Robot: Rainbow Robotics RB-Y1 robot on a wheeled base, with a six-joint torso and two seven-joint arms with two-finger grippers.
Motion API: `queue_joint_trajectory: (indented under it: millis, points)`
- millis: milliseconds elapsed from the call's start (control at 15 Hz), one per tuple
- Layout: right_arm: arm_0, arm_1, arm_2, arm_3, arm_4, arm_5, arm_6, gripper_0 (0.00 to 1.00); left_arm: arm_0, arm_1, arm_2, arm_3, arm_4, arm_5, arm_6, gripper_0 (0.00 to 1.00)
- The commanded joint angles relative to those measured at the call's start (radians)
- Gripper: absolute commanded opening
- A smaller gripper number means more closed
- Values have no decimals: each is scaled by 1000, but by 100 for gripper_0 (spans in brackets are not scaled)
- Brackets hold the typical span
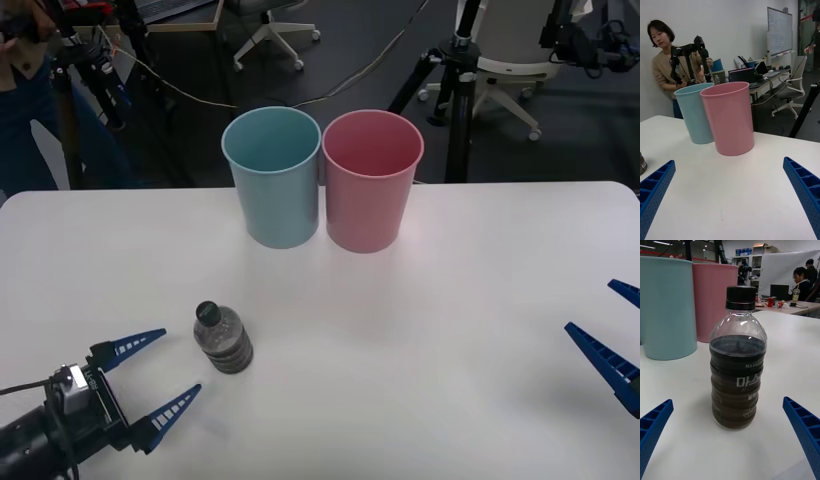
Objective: Grasp the object on the table and drop it into the matching bin: aluminum can to the light blue bin, PET bottle to the pink bin.
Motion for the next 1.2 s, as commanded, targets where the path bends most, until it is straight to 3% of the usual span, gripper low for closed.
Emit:
queue_joint_trajectory:
  millis: [67,1200]
  points:
    - [0,0,0,0,0,0,0,100,-22,-15,-33,7,-3,40,-10,100]
    - [0,0,0,0,0,0,0,100,-142,-53,-191,7,-6,197,13,100]
